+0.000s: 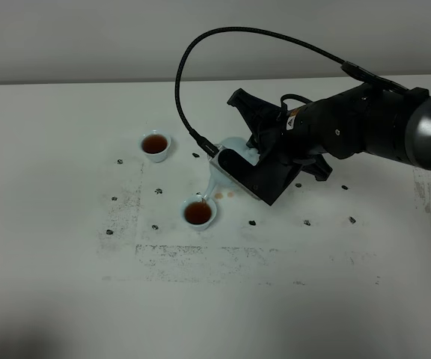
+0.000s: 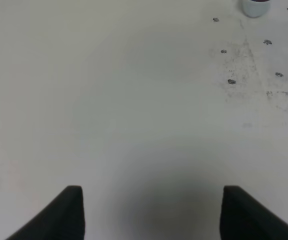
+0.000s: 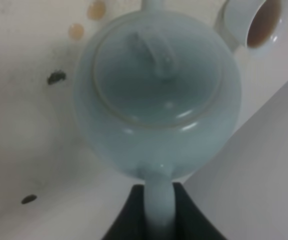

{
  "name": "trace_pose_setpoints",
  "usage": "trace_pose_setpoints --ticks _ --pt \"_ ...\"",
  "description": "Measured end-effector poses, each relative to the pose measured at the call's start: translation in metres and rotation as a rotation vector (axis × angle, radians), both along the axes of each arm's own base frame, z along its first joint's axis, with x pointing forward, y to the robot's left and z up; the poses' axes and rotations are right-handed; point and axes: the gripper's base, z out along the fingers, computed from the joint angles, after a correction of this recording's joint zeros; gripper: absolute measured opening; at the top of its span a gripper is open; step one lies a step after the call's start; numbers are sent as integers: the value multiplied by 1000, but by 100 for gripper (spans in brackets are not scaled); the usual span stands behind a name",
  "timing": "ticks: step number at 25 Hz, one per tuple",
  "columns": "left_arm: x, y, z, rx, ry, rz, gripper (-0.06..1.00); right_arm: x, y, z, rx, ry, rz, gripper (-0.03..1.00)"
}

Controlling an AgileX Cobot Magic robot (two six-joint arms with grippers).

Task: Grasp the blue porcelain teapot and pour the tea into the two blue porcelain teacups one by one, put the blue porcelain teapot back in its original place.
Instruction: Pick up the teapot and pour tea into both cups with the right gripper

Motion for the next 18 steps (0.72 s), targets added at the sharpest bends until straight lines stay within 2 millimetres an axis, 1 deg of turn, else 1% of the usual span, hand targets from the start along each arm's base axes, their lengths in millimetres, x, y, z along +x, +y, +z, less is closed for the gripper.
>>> trace_pose_setpoints --ticks 11,18 --pt "0 0 0 0 0 0 55 1 2 2 59 -3 -37 8" --pt "0 0 0 0 0 0 55 1 2 2 67 6 -49 8"
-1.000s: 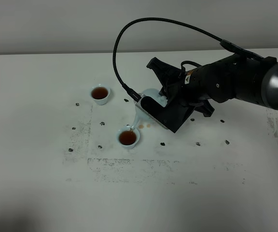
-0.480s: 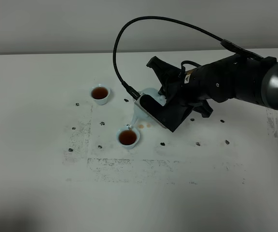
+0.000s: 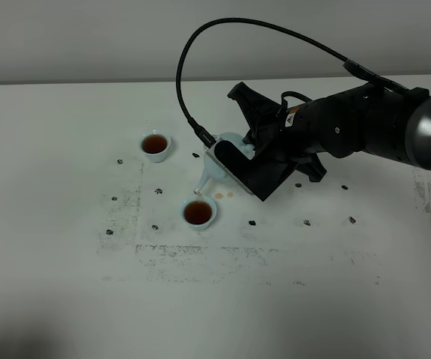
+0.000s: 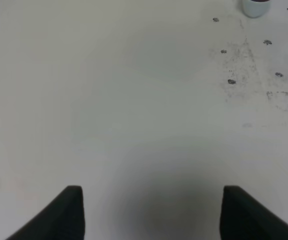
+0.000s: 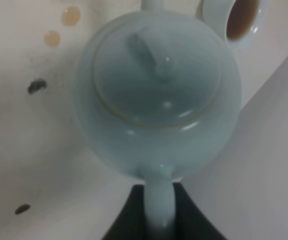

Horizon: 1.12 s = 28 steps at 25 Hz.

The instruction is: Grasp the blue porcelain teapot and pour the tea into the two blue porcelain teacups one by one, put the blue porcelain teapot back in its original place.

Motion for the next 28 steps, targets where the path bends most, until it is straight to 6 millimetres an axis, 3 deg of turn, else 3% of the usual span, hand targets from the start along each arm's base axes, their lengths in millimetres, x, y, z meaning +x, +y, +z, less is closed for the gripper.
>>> trace_pose_setpoints --ticks 6,12,17,28 --pt "0 0 0 0 0 0 55 -1 0 -1 31 39 -44 8" --pt "0 0 0 0 0 0 55 -4 -1 11 224 119 -260 8" --pt "0 0 0 0 0 0 55 -8 -3 26 484 226 -538 8" --pt "0 0 0 0 0 0 55 -13 -4 23 956 575 -1193 8"
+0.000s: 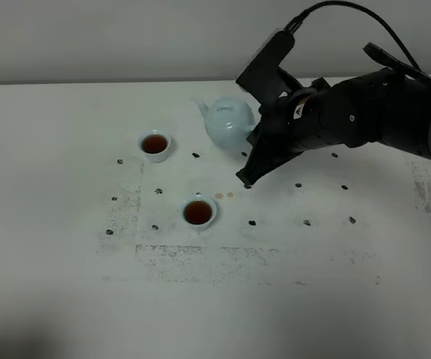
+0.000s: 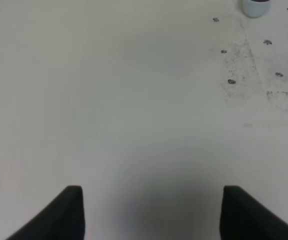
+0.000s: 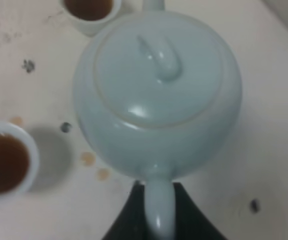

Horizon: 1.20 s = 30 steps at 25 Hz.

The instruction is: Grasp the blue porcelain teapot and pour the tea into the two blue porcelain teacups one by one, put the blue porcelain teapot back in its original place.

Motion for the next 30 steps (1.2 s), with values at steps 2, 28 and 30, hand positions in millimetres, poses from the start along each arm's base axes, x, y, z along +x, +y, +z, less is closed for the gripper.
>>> trace_pose_setpoints --ticks 2,28,30 --pt "0 0 0 0 0 0 55 -1 0 -1 58 56 -82 8" --pt "0 0 0 0 0 0 55 -9 5 -79 161 251 -291 8" --pt "0 0 0 0 0 0 55 -10 6 -78 164 247 -290 8"
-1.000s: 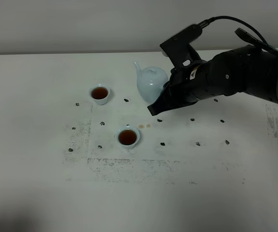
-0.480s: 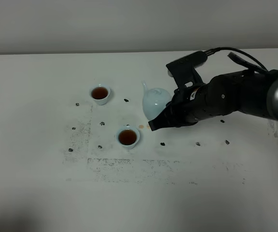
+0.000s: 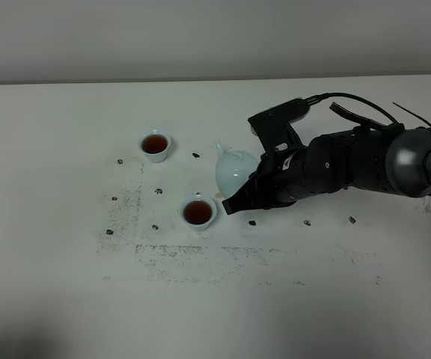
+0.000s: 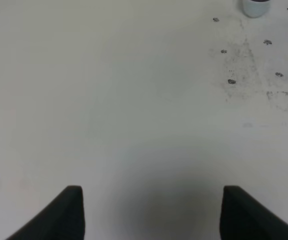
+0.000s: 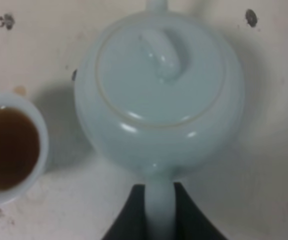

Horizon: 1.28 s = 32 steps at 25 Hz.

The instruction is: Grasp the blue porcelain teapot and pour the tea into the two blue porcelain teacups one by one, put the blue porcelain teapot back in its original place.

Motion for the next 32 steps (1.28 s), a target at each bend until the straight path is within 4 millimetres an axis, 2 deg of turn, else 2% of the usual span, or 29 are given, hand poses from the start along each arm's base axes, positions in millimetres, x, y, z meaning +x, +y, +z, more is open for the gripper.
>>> trace_pose_setpoints --ticks 3,19,25,32 --pt "0 0 0 0 0 0 55 -2 1 7 8 -15 5 8" --pt "0 0 0 0 0 0 55 -18 -5 83 87 -157 15 8" --pt "0 0 0 0 0 0 55 -16 -11 84 84 -158 2 8" --pt "0 0 0 0 0 0 55 1 -26 81 55 -241 -13 8"
